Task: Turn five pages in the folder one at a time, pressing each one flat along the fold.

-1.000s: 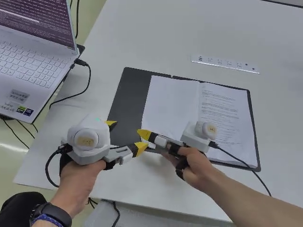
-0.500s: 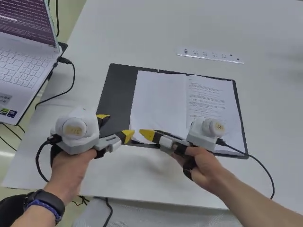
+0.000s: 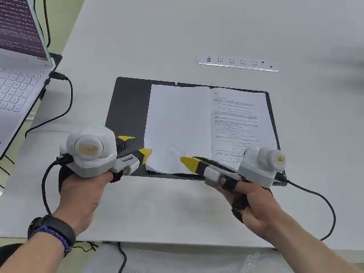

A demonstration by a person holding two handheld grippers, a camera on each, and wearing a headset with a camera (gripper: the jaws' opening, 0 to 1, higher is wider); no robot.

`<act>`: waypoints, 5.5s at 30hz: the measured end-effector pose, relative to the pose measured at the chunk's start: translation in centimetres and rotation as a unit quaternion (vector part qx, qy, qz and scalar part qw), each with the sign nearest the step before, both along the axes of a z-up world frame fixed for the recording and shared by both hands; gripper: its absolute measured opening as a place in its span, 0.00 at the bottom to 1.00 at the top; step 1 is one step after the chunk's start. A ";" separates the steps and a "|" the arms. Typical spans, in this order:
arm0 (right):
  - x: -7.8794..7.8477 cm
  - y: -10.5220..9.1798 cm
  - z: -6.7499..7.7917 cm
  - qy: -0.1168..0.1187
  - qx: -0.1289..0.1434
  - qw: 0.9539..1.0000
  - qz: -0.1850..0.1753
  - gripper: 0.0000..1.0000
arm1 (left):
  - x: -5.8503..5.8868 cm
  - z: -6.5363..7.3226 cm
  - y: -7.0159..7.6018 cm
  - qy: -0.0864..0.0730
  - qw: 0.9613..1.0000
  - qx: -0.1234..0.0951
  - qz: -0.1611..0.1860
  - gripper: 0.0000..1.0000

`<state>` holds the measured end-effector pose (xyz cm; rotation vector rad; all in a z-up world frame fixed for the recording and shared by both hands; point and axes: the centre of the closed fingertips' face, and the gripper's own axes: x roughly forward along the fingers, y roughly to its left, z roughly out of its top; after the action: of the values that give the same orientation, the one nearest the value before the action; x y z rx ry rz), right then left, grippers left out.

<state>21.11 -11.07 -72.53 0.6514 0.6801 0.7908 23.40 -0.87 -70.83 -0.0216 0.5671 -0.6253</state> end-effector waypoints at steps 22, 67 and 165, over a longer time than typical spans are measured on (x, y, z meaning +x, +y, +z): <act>1.1 -3.0 0.3 -0.006 -0.008 0.999 -0.033 0.35 | 1.4 -5.0 -1.5 0.051 0.999 -0.004 -0.009 0.00; 10.4 -2.1 -1.0 -0.020 -0.019 1.000 -0.013 0.25 | 0.4 -8.3 -1.1 0.081 0.996 0.030 -0.001 0.00; 27.3 -6.2 -3.9 -0.012 0.019 0.980 -0.200 0.00 | 0.7 -8.5 -1.1 0.080 0.996 0.027 -0.003 0.00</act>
<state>48.40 -17.23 -76.40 0.7820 0.4896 0.4393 24.07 -1.96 -79.36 -0.0180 0.7390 -0.6175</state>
